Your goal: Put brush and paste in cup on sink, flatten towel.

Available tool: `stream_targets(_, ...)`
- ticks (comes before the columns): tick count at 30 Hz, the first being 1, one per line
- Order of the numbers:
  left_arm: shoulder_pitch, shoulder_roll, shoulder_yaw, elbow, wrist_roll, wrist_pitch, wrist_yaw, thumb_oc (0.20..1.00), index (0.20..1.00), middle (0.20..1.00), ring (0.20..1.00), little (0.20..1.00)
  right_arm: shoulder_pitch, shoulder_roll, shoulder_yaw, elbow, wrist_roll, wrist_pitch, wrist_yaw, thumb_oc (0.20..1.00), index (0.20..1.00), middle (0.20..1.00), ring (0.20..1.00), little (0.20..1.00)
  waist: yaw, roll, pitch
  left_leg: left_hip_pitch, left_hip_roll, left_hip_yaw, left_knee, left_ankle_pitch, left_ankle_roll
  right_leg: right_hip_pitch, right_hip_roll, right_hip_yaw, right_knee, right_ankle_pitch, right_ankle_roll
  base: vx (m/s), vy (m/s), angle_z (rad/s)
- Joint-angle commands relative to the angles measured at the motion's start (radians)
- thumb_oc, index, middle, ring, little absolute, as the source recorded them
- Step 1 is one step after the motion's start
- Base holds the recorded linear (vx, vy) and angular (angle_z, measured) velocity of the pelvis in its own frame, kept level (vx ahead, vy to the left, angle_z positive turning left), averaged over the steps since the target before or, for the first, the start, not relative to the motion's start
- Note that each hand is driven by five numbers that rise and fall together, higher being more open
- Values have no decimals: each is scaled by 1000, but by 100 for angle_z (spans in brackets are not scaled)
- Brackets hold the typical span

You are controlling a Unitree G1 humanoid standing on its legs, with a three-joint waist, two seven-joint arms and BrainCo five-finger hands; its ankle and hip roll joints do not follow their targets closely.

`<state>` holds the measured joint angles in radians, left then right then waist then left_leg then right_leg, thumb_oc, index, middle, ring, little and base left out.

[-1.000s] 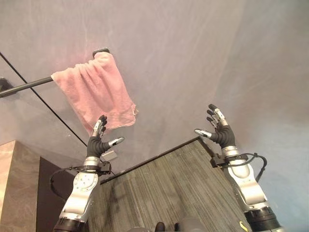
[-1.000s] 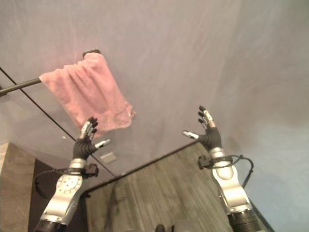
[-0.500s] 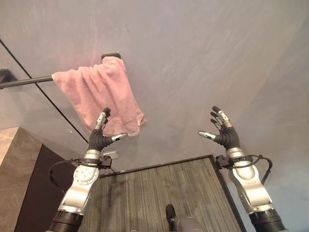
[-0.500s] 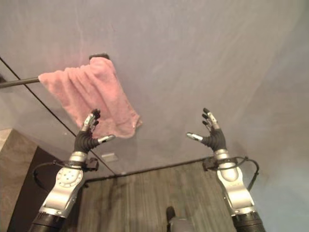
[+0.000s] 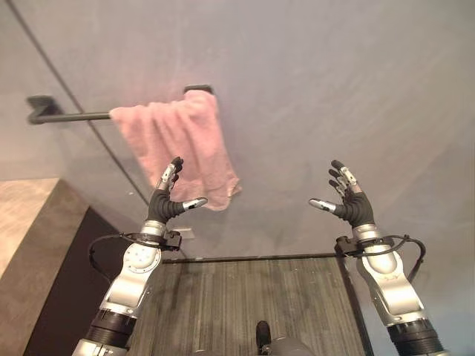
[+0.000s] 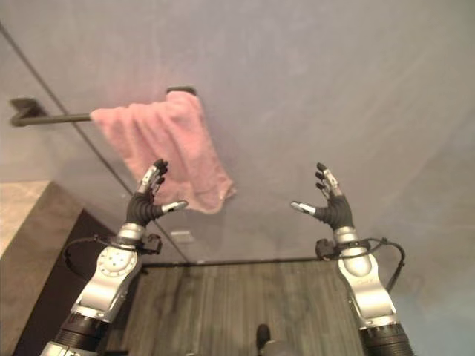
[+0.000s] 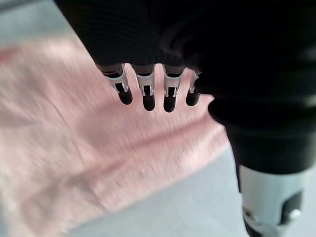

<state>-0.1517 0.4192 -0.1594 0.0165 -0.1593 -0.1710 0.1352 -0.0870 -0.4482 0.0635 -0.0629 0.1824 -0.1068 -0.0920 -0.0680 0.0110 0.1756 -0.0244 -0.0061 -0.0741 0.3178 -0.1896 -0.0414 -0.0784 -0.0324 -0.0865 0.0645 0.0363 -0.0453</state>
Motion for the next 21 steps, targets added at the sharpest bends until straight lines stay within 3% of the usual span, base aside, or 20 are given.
stream_targets(1,20,27,43,-44,-38,-54,10,1000,1000,1000,1000,1000,-5,-29,-47,-36,13,-60,-35,1000,1000,1000,1000,1000,2,-2,-32,-6,96,-79,-96,57,-54,128,-27,65,34,-195,124,-23,234,24)
stream_targets(3,25,30,30,-39,-37,-55,-10,1000,1000,1000,1000,1000,8,-24,-68,-28,6,-56,-32,1000,1000,1000,1000,1000,-6,18,-47,34,121,-88,-212,80,-66,126,-37,53,43,-202,145,-10,252,1)
stream_targets(5,27,32,23,-45,-37,-56,-17,1000,1000,1000,1000,1000,18,-21,-75,-26,3,-53,-30,1000,1000,1000,1000,1000,-8,21,-55,46,118,-87,-243,91,-66,124,-49,47,42,-196,151,-2,264,-5)
stream_targets(6,38,40,16,-61,-28,-54,-39,1000,1000,1000,1000,1000,18,-6,-87,-21,-6,-47,-28,1000,1000,1000,1000,1000,-5,13,-74,64,75,-78,-260,70,-44,115,-99,52,19,-157,181,3,296,-9)
stream_targets(15,73,74,65,-90,-23,-64,-42,1000,1000,1000,1000,1000,-50,19,-78,14,-24,-42,-32,1000,1000,1000,1000,1000,42,-17,-77,29,-18,-17,-198,7,25,66,-193,97,-21,-84,242,-63,240,-19)
stream_targets(18,79,89,82,-91,-26,-59,-37,1000,1000,1000,1000,1000,-66,24,-69,23,-21,-42,-34,1000,1000,1000,1000,1000,57,-13,-58,11,-18,9,-189,15,42,16,-148,56,96,-117,224,-89,153,-11)
stream_targets(21,76,84,90,-85,-18,-50,-36,1000,1000,1000,1000,1000,-52,24,-76,10,-22,-49,-32,1000,1000,1000,1000,1000,56,-14,-54,7,-35,9,-190,26,58,12,-46,32,200,-190,172,-23,77,-19)
